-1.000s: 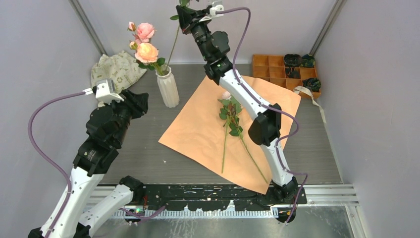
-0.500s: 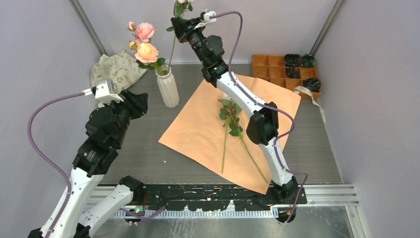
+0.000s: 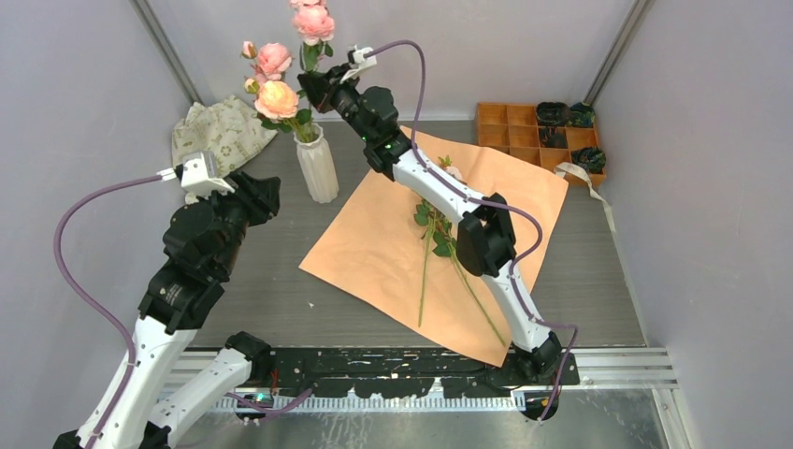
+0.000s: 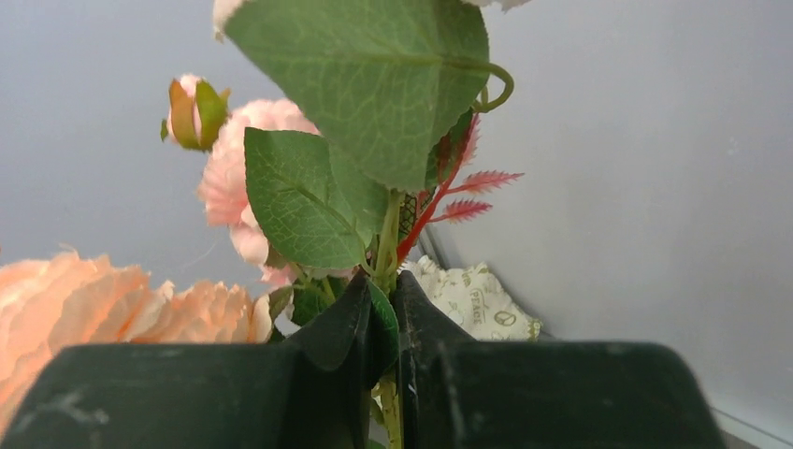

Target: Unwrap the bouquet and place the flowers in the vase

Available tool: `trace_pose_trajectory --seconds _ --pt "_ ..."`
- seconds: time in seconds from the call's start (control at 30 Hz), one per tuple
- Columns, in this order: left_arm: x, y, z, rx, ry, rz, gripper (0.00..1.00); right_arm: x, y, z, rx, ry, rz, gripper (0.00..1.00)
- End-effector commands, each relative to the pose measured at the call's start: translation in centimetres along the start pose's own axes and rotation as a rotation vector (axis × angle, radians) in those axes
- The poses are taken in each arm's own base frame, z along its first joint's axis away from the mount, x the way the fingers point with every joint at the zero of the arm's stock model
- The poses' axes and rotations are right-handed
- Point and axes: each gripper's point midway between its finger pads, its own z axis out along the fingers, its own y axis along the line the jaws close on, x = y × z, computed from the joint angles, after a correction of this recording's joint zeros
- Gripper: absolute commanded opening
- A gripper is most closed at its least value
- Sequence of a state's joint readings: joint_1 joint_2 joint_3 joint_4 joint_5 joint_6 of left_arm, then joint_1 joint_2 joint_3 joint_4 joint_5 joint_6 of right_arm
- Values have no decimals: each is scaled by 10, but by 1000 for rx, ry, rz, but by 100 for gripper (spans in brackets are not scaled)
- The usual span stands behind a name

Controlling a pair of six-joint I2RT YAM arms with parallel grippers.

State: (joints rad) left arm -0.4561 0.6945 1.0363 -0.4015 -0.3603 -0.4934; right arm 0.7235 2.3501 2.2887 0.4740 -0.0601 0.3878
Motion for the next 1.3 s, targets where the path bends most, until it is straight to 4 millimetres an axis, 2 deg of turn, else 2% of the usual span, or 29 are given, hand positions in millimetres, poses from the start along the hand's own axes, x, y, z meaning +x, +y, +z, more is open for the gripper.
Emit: trace_pose_trajectory --seconds 0.0,0.1,0.27,0.43,0.5,0.63,0.83,1.0,1.13,1.17,1.27 --pt "-11 -3 -1 12 -48 -23 47 -15 21 -3 -42 -19 9 12" --pt "-10 -3 -1 12 -45 -23 48 -13 21 -6 -36 -5 7 25" --pt "-8 -3 -1 15 -42 -25 47 -14 26 -10 -37 3 3 61" --pt "-8 -2 -1 11 -42 -27 48 -21 27 -15 -26 -10 -2 85" --pt "-8 -2 -2 12 -44 -28 48 -23 27 -19 -23 -12 -3 91" --pt "-7 -2 -2 14 -42 -30 48 -33 31 -28 -21 -27 -2 99" --pt "-6 -3 -2 18 -38 -36 48 -50 33 -48 1 -59 4 99" --pt "-13 1 -5 -7 -51 -18 48 -62 28 -73 77 -37 15 100" --pt "-16 -2 -7 5 -55 -22 48 -59 2 -108 242 28 -26 100" --pt "-15 -3 -7 11 -50 -23 48 -67 -3 -120 285 28 -44 100" --pt "-15 -5 -8 23 -46 -30 48 -59 -31 -154 444 135 -138 99"
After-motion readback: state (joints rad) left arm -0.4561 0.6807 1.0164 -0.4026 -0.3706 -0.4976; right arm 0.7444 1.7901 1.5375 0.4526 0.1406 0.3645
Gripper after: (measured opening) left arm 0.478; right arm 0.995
